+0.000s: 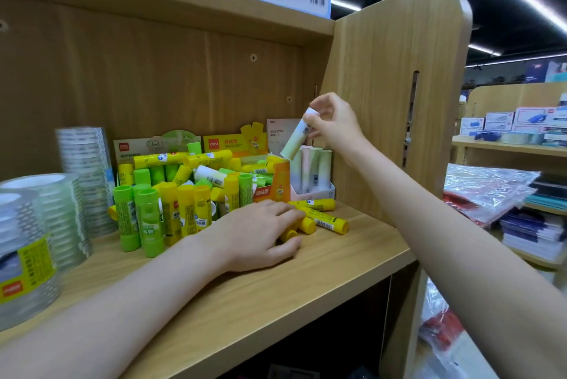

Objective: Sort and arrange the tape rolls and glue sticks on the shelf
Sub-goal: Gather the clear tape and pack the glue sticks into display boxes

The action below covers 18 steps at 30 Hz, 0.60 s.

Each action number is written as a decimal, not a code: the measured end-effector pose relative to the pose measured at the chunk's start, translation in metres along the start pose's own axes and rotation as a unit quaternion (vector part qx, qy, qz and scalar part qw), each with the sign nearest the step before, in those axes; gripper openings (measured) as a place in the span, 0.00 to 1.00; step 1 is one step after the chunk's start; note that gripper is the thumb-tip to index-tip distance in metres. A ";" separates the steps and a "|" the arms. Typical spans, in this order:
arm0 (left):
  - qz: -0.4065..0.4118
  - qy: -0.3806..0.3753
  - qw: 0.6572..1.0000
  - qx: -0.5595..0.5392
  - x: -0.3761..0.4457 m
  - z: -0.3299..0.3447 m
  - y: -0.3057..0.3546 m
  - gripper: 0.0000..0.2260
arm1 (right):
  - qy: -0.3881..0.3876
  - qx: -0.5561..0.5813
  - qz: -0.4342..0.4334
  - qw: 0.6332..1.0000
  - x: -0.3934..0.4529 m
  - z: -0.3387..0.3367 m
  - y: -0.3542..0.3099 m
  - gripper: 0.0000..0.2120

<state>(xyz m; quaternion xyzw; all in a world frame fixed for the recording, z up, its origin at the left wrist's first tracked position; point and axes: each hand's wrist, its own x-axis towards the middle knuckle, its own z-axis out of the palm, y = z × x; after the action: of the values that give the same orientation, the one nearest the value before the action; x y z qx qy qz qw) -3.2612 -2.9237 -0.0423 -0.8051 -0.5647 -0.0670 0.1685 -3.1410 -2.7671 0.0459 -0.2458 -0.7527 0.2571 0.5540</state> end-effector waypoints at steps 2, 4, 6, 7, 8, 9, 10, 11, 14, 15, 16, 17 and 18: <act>0.000 -0.008 1.000 -0.018 0.000 0.000 0.000 0.39 | 0.016 -0.059 -0.022 0.998 -0.003 -0.004 0.005 0.04; -0.001 -0.012 1.000 -0.025 0.000 0.000 0.000 0.39 | 0.022 -0.096 -0.034 0.995 -0.005 -0.006 0.010 0.03; -0.003 -0.012 1.000 -0.029 0.000 0.000 -0.001 0.38 | 0.029 -0.128 -0.047 0.990 -0.005 -0.008 0.012 0.04; -0.005 -0.012 0.999 -0.030 0.000 0.000 0.000 0.37 | 0.034 -0.153 -0.058 0.986 -0.006 -0.009 0.012 0.05; -0.007 -0.013 0.999 -0.032 0.000 0.000 0.000 0.36 | 0.034 -0.180 -0.069 0.981 -0.006 -0.008 0.014 0.05; -0.008 -0.014 0.999 -0.032 0.000 0.001 0.000 0.35 | 0.022 -0.205 -0.076 0.976 -0.007 -0.007 0.016 0.05; -0.010 -0.016 0.999 -0.032 0.000 0.001 -0.001 0.35 | -0.003 -0.229 -0.080 0.970 -0.009 -0.005 0.019 0.05; -0.011 -0.016 0.999 -0.032 0.000 0.000 -0.001 0.35 | -0.035 -0.253 -0.085 0.963 -0.011 -0.001 0.021 0.06; -0.013 -0.017 0.999 -0.033 0.000 0.000 0.000 0.35 | -0.124 -0.304 -0.085 0.941 -0.020 0.013 0.023 0.06; -0.015 -0.018 0.999 -0.035 0.000 0.000 0.000 0.33 | -0.146 -0.315 -0.083 0.934 -0.022 0.016 0.021 0.07; -0.017 -0.020 0.999 -0.037 0.000 0.000 0.000 0.31 | -0.164 -0.325 -0.082 0.928 -0.023 0.019 0.019 0.08; -0.019 -0.020 0.999 -0.038 0.000 -0.001 0.001 0.31 | -0.182 -0.332 -0.082 0.922 -0.023 0.020 0.016 0.10; -0.020 -0.021 0.999 -0.037 0.000 -0.001 0.001 0.30 | -0.199 -0.336 -0.080 0.917 -0.023 0.020 0.014 0.12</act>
<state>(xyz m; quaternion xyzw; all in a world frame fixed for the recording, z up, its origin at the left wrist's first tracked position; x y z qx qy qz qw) -3.2602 -2.9244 -0.0417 -0.8009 -0.5808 -0.0744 0.1254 -3.1527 -2.7743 0.0154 -0.3003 -0.9067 -0.0121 0.2960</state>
